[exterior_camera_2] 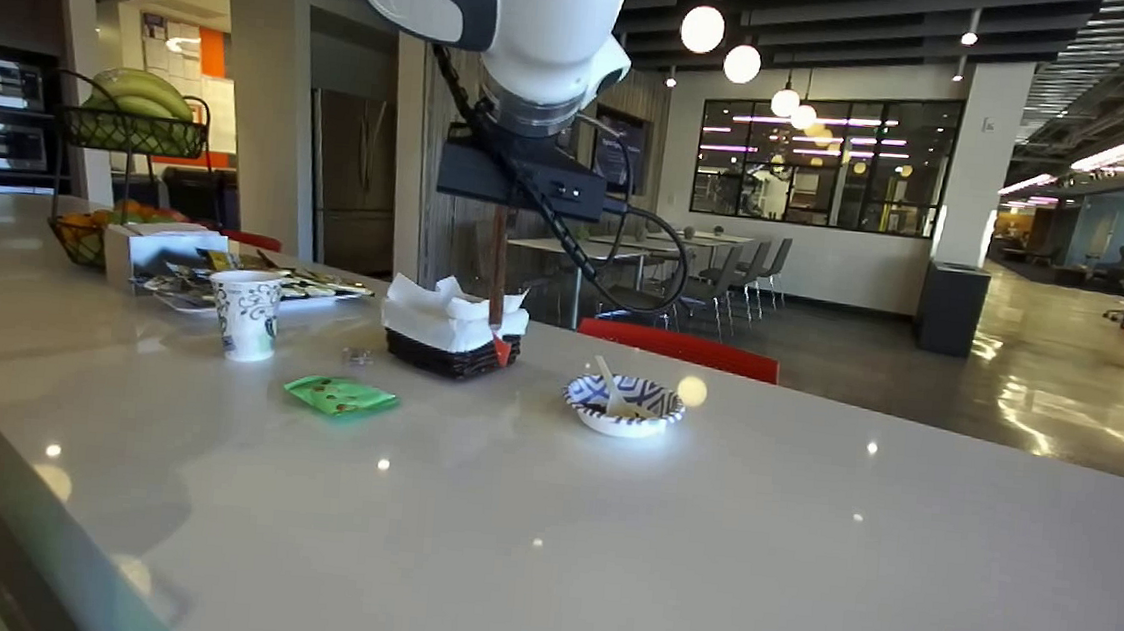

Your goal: Place the object inside the basket

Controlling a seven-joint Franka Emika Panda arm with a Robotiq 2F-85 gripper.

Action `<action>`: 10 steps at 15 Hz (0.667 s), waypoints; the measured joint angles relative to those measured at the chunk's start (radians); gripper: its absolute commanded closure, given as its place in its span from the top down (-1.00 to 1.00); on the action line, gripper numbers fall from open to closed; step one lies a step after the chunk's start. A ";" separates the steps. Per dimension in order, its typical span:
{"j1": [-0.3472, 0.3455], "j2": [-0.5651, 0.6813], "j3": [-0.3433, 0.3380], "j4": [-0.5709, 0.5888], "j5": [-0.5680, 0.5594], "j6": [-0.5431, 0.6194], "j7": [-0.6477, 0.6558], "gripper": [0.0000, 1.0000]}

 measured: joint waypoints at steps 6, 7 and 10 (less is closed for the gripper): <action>0.132 0.120 0.023 0.113 0.477 0.202 -0.006 -0.92; 0.152 0.153 0.024 0.147 0.560 0.218 -0.006 -0.92; 0.190 0.252 0.034 0.238 0.790 0.239 -0.006 -0.92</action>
